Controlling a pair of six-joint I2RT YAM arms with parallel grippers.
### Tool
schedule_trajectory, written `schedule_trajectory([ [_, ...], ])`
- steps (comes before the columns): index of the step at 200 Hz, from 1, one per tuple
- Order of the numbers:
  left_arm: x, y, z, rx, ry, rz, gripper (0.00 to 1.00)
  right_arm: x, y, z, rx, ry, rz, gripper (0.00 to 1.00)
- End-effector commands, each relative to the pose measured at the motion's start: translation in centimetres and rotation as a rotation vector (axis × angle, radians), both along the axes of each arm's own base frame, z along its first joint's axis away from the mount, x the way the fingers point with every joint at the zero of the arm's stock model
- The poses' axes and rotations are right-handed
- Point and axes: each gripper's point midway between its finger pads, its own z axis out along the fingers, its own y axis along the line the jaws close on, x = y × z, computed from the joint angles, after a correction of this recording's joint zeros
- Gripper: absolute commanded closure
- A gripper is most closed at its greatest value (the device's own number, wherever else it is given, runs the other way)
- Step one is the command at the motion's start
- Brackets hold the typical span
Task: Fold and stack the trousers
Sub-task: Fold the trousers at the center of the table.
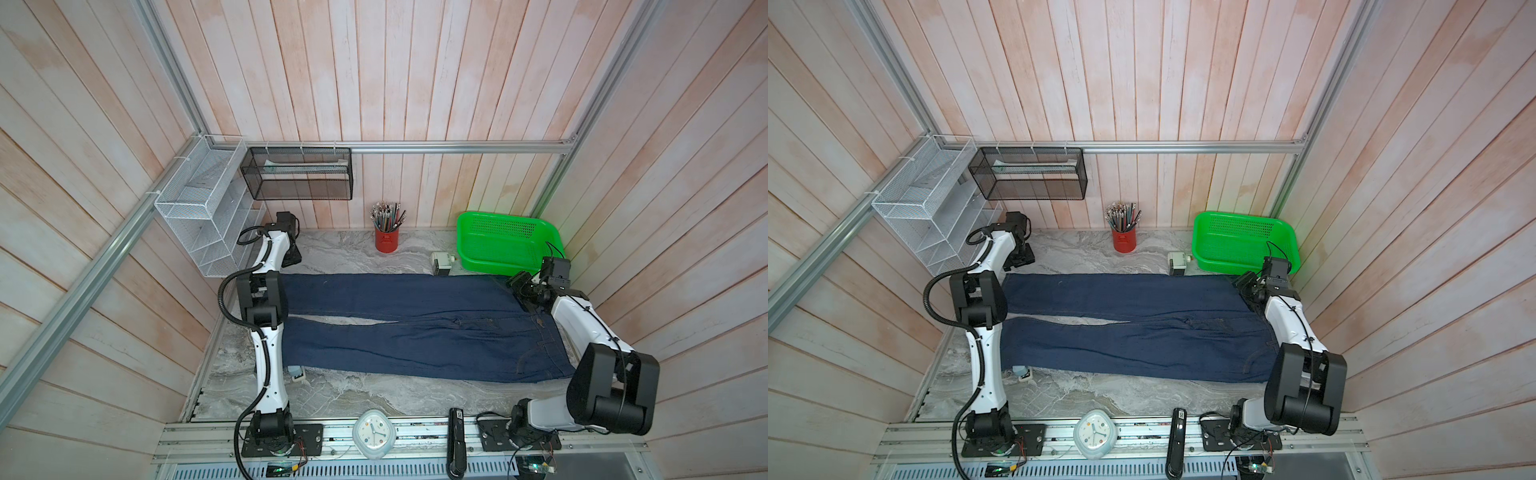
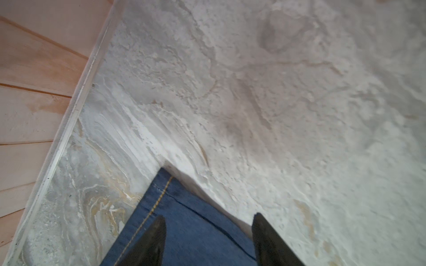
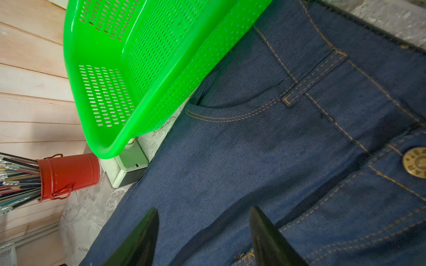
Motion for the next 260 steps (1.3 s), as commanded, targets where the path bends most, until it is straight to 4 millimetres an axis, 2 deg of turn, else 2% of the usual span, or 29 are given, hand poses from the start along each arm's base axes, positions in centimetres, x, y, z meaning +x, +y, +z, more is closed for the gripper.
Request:
schedule_trajectory([
  [1, -1.0, 1.9, -0.5, -0.009, 0.044, 0.023, 0.38, 1.0, 0.5, 0.8, 0.019, -0.03, 0.017, 0.36],
  [62, -1.7, 4.2, -3.8, -0.12, 0.06, 0.119, 0.35, 1.4, 0.9, 0.0, 0.053, -0.023, 0.034, 0.36],
  [94, -2.0, 4.3, -5.6, -0.158, 0.079, 0.13, 0.36, 1.6, 1.0, -0.2, 0.059, -0.016, 0.04, 0.37],
  [129, -3.4, 4.5, -7.7, -0.158, 0.131, 0.147, 0.38, 1.7, 1.0, -0.1, 0.063, -0.019, 0.039, 0.37],
  [163, -4.3, 6.0, -8.8, -0.141, 0.146, 0.18, 0.4, 1.8, 1.1, -0.3, 0.071, -0.015, 0.041, 0.37],
  [200, -4.2, 6.3, -8.8, -0.163, 0.132, 0.17, 0.54, 1.8, 1.1, -0.4, 0.074, -0.011, 0.039, 0.37],
  [225, -5.0, 5.9, -9.0, -0.18, 0.141, 0.167, 0.65, 1.8, 1.0, -0.3, 0.069, -0.015, 0.031, 0.37],
  [260, -6.0, 5.9, -8.2, -0.187, 0.13, 0.177, 0.79, 1.9, 0.7, 0.1, 0.067, -0.022, 0.018, 0.37],
])
